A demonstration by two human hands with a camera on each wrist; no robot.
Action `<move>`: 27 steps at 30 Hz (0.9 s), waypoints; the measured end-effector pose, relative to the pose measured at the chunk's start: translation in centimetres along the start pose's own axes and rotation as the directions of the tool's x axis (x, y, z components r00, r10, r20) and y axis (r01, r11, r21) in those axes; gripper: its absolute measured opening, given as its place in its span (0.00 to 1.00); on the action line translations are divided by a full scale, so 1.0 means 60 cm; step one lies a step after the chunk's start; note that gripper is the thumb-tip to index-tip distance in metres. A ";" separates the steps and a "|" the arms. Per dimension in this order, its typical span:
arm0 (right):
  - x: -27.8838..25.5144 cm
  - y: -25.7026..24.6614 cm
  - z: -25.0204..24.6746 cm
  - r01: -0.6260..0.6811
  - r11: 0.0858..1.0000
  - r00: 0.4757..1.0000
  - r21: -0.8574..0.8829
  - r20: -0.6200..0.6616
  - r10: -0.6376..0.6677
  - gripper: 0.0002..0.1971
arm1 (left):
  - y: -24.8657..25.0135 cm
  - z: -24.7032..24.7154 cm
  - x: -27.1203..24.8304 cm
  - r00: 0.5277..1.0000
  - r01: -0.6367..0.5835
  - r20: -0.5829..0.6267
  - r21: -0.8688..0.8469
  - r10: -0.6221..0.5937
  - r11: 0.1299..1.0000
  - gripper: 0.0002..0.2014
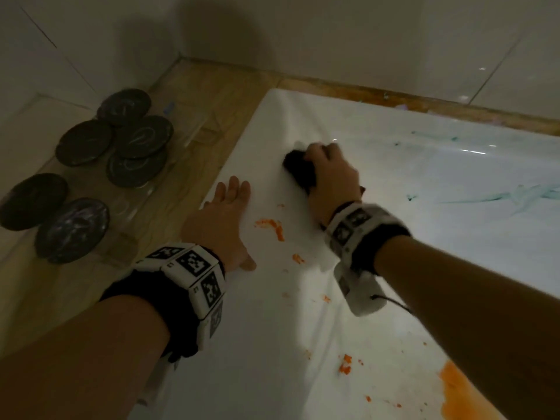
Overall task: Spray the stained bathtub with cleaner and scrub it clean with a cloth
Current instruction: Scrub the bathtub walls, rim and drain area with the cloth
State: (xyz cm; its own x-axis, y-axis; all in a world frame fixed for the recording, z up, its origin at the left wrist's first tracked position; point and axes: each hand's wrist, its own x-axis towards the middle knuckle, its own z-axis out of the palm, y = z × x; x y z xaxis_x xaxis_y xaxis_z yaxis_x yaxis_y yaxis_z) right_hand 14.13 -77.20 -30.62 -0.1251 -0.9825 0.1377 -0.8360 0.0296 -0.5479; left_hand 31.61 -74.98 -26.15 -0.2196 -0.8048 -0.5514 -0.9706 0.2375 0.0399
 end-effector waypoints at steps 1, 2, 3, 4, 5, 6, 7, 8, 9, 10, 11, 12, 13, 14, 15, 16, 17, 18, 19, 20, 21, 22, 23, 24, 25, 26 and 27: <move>-0.022 -0.011 0.012 0.096 0.995 0.995 -0.022 0.037 -0.095 0.20 | -0.001 0.000 0.000 1.000 -0.001 -0.003 -0.007 0.001 1.000 0.65; -0.047 -0.014 0.022 0.198 0.980 0.976 -0.013 0.100 -0.196 0.25 | -0.001 0.001 0.000 1.000 -0.003 -0.009 -0.011 0.003 1.000 0.65; -0.073 -0.012 0.029 0.300 0.954 0.944 0.011 0.143 -0.298 0.31 | -0.001 0.001 -0.001 1.000 -0.005 -0.014 -0.013 0.005 1.000 0.65; -0.096 -0.001 0.036 0.388 0.922 0.906 0.001 0.185 -0.381 0.35 | -0.001 0.001 -0.002 1.000 -0.007 -0.015 -0.016 0.007 1.000 0.65; -0.111 0.013 0.038 0.468 0.884 0.864 -0.019 0.221 -0.453 0.38 | -0.001 0.001 -0.002 1.000 -0.009 -0.012 -0.020 0.009 1.000 0.65; -0.116 0.023 0.028 0.507 0.862 0.832 -0.015 0.269 -0.485 0.37 | -0.001 0.001 -0.003 1.000 -0.009 -0.009 -0.022 0.009 1.000 0.65; -0.111 0.029 0.015 0.496 0.868 0.829 0.030 0.279 -0.484 0.32 | -0.001 0.001 -0.003 1.000 -0.007 -0.006 -0.020 0.006 1.000 0.65; -0.099 0.027 -0.001 0.425 0.901 0.871 0.085 0.231 -0.433 0.23 | -0.001 0.001 -0.002 1.000 -0.005 -0.004 -0.013 0.004 1.000 0.65; -0.080 0.025 -0.015 0.333 0.933 0.931 0.139 0.110 -0.349 0.15 | -0.001 0.001 -0.002 1.000 -0.002 -0.003 -0.006 0.002 1.000 0.65; -0.056 0.018 -0.025 0.230 0.955 0.972 0.188 -0.006 -0.233 0.16 | -0.001 0.002 -0.001 1.000 0.001 -0.005 -0.001 -0.001 1.000 0.64; -0.034 0.011 -0.031 0.159 0.965 0.986 0.211 -0.079 -0.145 0.18 | -0.001 0.002 -0.002 1.000 0.003 -0.007 0.003 -0.003 1.000 0.64; -0.017 0.002 -0.030 0.107 0.978 0.991 0.181 -0.099 -0.090 0.18 | -0.001 0.001 -0.002 1.000 0.001 -0.009 0.005 -0.001 1.000 0.64; -0.007 -0.011 -0.025 0.087 0.990 0.995 0.108 -0.068 -0.080 0.19 | -0.001 0.000 -0.002 1.000 -0.003 -0.012 0.006 0.003 1.000 0.64; -0.005 -0.020 -0.013 0.105 0.994 0.994 0.031 -0.012 -0.105 0.20 | -0.002 0.000 -0.001 1.000 -0.006 -0.014 0.007 0.007 1.000 0.64; -0.010 -0.027 0.000 0.126 0.992 0.991 -0.016 0.052 -0.125 0.22 | -0.004 0.000 0.000 1.000 -0.011 -0.015 0.007 0.011 1.000 0.64; -0.024 -0.030 0.011 0.160 0.986 0.982 -0.040 0.103 -0.156 0.23 | -0.005 0.001 0.001 1.000 -0.014 -0.013 0.005 0.014 1.000 0.65; -0.043 -0.027 0.020 0.213 0.975 0.966 -0.067 0.164 -0.200 0.26 | -0.006 0.002 0.003 1.000 -0.016 -0.011 0.006 0.016 1.000 0.65; -0.067 -0.022 0.026 0.288 0.954 0.944 -0.080 0.190 -0.270 0.29 | -0.006 0.001 0.004 1.000 -0.022 -0.011 0.009 0.022 1.000 0.65; -0.096 -0.012 0.033 0.370 0.924 0.915 -0.094 0.210 -0.345 0.34 | -0.006 0.001 0.003 1.000 -0.028 -0.011 0.014 0.029 0.999 0.65; -0.126 -0.003 0.037 0.440 0.892 0.881 -0.105 0.246 -0.405 0.36 | -0.005 0.000 0.000 0.999 -0.036 -0.010 0.026 0.037 0.999 0.64; -0.154 0.001 0.039 0.479 0.872 0.850 -0.106 0.303 -0.430 0.37 | -0.003 -0.002 -0.004 0.999 -0.047 -0.003 0.048 0.047 0.998 0.64; -0.175 0.002 0.040 0.485 0.871 0.820 -0.076 0.385 -0.424 0.37 | -0.004 -0.005 -0.008 0.998 -0.058 0.010 0.081 0.058 0.995 0.63; -0.187 0.000 0.035 0.480 0.876 0.790 -0.046 0.457 -0.409 0.34 | -0.006 -0.008 -0.014 0.997 -0.067 0.036 0.120 0.063 0.990 0.63; -0.192 0.004 0.031 0.465 0.885 0.775 -0.030 0.496 -0.390 0.30 | -0.010 -0.011 -0.024 0.995 -0.077 0.080 0.155 0.065 0.985 0.64; -0.187 0.006 0.022 0.421 0.907 0.787 -0.006 0.500 -0.362 0.25 | -0.016 -0.013 -0.035 0.990 -0.086 0.128 0.179 0.064 0.980 0.64; -0.174 0.004 0.011 0.346 0.937 0.834 0.043 0.444 -0.328 0.19 | -0.023 -0.012 -0.049 0.983 -0.092 0.173 0.194 0.058 0.977 0.65; -0.155 -0.001 -0.005 0.237 0.967 0.894 0.097 0.367 -0.256 0.15 | -0.031 -0.009 -0.063 0.976 -0.096 0.209 0.200 0.054 0.975 0.65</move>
State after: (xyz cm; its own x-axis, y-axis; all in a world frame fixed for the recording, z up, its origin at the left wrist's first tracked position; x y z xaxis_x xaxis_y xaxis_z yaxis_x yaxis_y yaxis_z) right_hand 15.18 -68.01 -31.61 0.2981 -0.9537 -0.0392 -0.7859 -0.2219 -0.5771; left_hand 34.20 -72.65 -23.69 -0.2459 -0.6595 -0.7103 -0.9054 0.4179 -0.0746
